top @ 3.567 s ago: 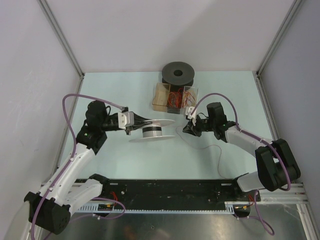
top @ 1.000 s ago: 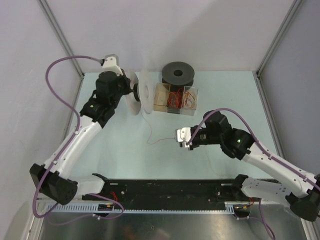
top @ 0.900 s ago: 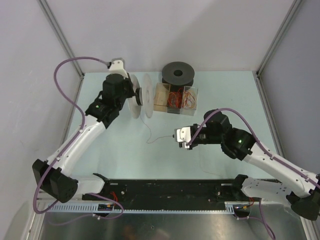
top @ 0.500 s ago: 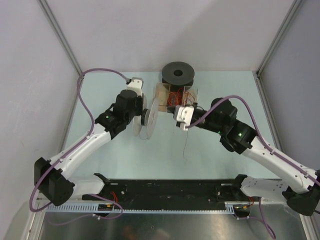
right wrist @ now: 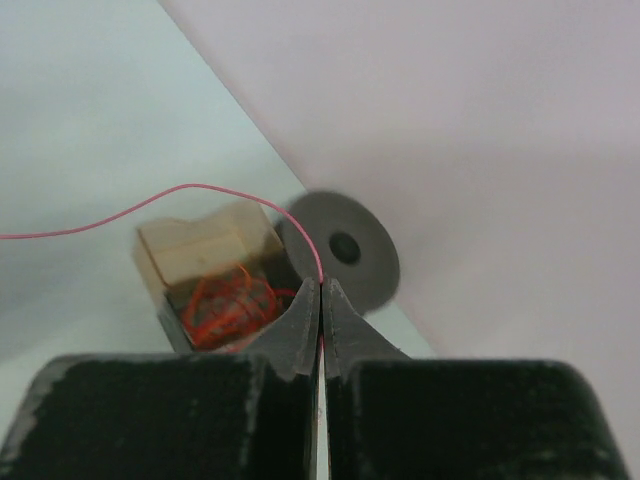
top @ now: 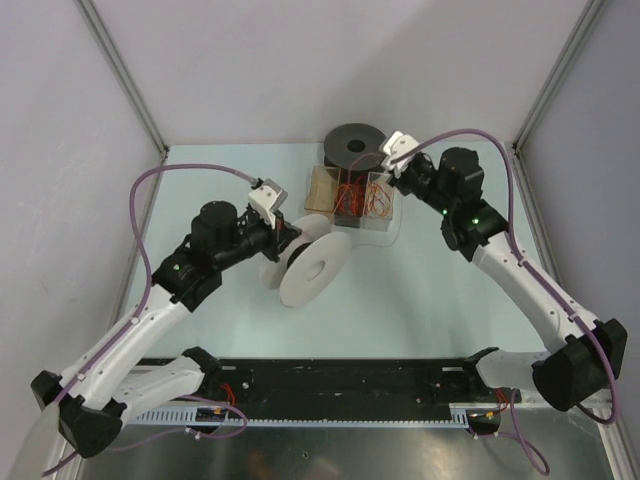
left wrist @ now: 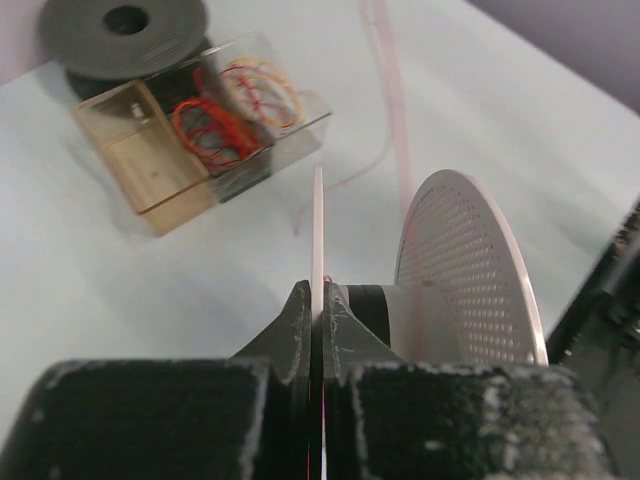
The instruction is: Wrap the cables
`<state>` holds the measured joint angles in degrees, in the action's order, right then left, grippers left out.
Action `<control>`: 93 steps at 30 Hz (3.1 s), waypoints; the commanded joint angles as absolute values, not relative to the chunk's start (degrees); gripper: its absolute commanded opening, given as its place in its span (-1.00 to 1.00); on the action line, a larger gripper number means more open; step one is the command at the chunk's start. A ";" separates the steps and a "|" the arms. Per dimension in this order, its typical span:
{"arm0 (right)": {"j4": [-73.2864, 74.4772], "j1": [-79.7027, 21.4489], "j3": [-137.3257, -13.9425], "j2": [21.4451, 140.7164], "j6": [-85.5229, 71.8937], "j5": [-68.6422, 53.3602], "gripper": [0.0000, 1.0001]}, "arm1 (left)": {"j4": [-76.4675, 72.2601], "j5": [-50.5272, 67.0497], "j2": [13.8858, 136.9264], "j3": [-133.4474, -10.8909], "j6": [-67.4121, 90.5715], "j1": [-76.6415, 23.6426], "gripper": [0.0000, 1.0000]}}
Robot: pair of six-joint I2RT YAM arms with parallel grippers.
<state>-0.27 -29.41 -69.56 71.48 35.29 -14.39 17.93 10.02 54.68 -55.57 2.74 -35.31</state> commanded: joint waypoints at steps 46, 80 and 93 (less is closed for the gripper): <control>-5.94 -56.29 -60.63 64.25 56.50 -2.98 -1.00 | 18.59 -9.40 61.67 -67.00 32.90 -27.66 -1.00; -30.93 -49.86 -61.76 72.39 61.86 -3.09 -0.32 | 20.93 3.07 56.70 -60.07 11.84 -34.95 -1.00; -6.82 -31.61 -61.75 71.38 47.57 -11.39 -0.54 | 20.81 19.08 52.38 -67.14 14.62 -32.69 -1.00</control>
<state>-15.51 -35.07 -59.57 72.38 54.41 -6.92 25.32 10.55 53.56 -60.20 11.18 -34.22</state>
